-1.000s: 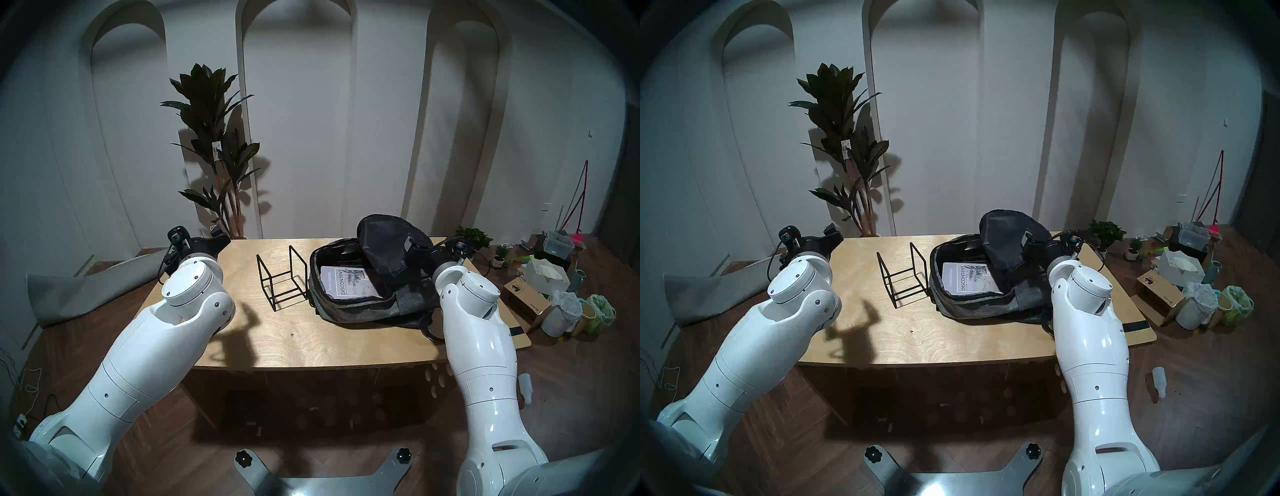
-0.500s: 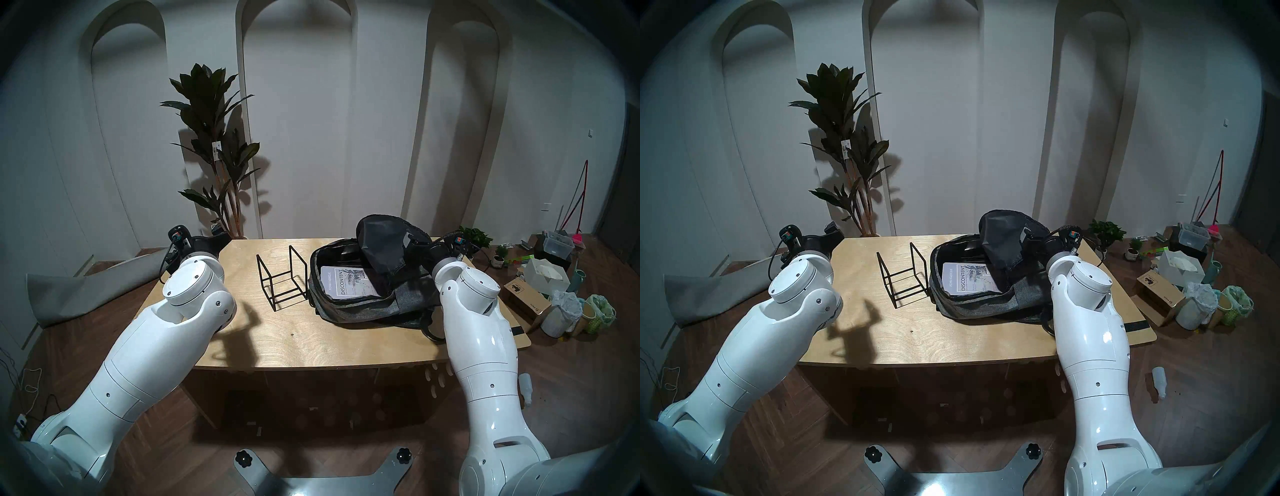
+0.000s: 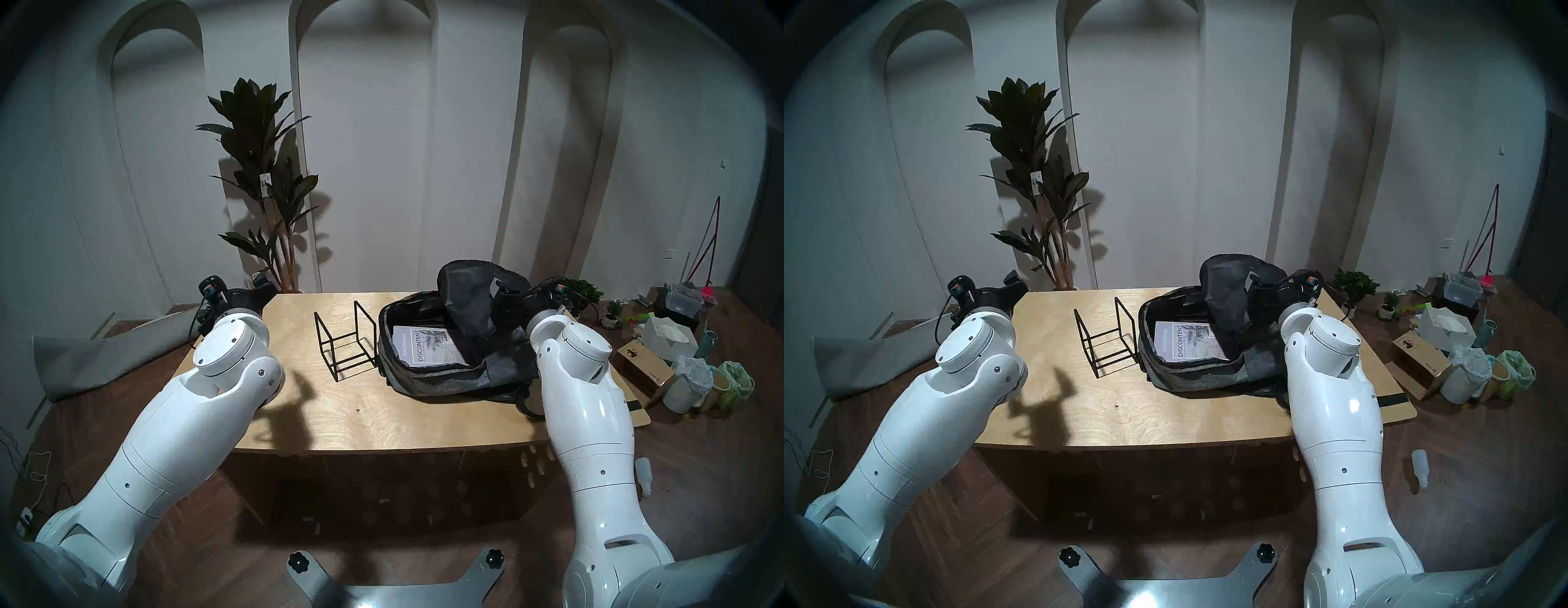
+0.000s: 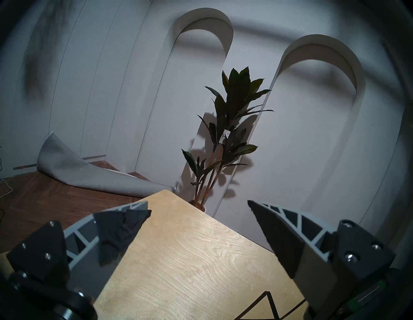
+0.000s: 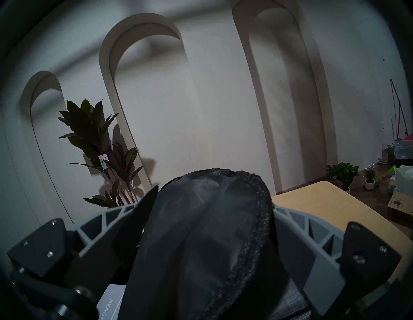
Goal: Put the book into the bag and close the bag
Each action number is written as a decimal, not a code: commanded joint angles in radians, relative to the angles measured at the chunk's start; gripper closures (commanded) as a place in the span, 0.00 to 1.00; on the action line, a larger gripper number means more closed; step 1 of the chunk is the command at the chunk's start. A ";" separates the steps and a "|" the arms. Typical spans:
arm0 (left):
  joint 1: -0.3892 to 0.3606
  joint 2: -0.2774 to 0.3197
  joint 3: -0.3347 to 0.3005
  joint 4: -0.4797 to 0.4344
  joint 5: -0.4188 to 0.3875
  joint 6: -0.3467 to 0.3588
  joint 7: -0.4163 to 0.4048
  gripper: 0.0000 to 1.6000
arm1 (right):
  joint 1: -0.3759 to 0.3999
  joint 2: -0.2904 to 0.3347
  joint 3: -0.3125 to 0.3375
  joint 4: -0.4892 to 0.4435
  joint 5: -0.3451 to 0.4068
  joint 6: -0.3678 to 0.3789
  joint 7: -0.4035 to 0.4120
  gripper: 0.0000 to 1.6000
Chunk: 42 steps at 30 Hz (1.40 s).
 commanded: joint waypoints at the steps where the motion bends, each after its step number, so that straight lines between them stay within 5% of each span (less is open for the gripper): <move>1: 0.016 0.019 -0.026 -0.031 0.000 -0.015 0.006 0.00 | 0.000 -0.029 -0.022 -0.032 0.004 -0.014 0.001 0.31; 2: 0.019 0.020 -0.028 -0.033 0.001 -0.016 0.007 0.00 | 0.002 -0.032 -0.027 -0.032 0.004 -0.015 0.000 0.54; 4: 0.026 0.023 -0.035 -0.037 0.002 -0.021 0.010 0.00 | 0.004 -0.040 -0.039 -0.034 0.002 -0.019 0.000 0.73; 6: 0.033 0.027 -0.042 -0.041 0.001 -0.025 0.012 0.00 | 0.005 -0.048 -0.053 -0.038 0.002 -0.020 0.000 0.92; 8: 0.040 0.032 -0.049 -0.046 0.001 -0.029 0.014 0.00 | 0.006 -0.056 -0.068 -0.041 0.000 -0.019 0.000 0.98; 10: 0.044 0.033 -0.053 -0.047 0.002 -0.031 0.016 0.00 | 0.006 -0.060 -0.077 -0.043 -0.002 -0.022 0.001 0.95; 11: 0.047 0.036 -0.056 -0.049 0.001 -0.033 0.016 0.00 | 0.006 -0.064 -0.085 -0.045 -0.003 -0.023 -0.001 0.85; 15: 0.069 0.048 -0.079 -0.056 -0.003 -0.046 0.026 0.00 | 0.010 -0.076 -0.130 -0.036 -0.016 -0.030 0.001 0.86; 17: 0.079 0.054 -0.090 -0.060 -0.005 -0.052 0.029 0.00 | 0.011 -0.082 -0.147 -0.033 -0.020 -0.033 0.002 0.77; 23: 0.101 0.066 -0.120 -0.065 -0.012 -0.071 0.035 0.00 | 0.019 -0.093 -0.185 -0.023 -0.035 -0.037 0.004 0.73; 24: 0.111 0.073 -0.134 -0.066 -0.015 -0.079 0.036 0.00 | 0.022 -0.096 -0.202 -0.023 -0.039 -0.033 0.011 0.61; 26: 0.115 0.074 -0.141 -0.065 -0.016 -0.084 0.038 0.00 | 0.023 -0.097 -0.212 -0.024 -0.040 -0.034 0.017 0.61; 27: 0.124 0.080 -0.154 -0.065 -0.020 -0.091 0.038 0.00 | 0.025 -0.101 -0.230 -0.026 -0.043 -0.030 0.024 0.04; 28: 0.129 0.083 -0.161 -0.067 -0.023 -0.094 0.036 0.00 | 0.025 -0.105 -0.238 -0.027 -0.048 -0.032 0.022 0.00; 42: 0.218 0.127 -0.270 -0.077 -0.050 -0.144 0.030 0.00 | 0.026 -0.172 -0.357 -0.039 -0.068 -0.029 0.024 0.00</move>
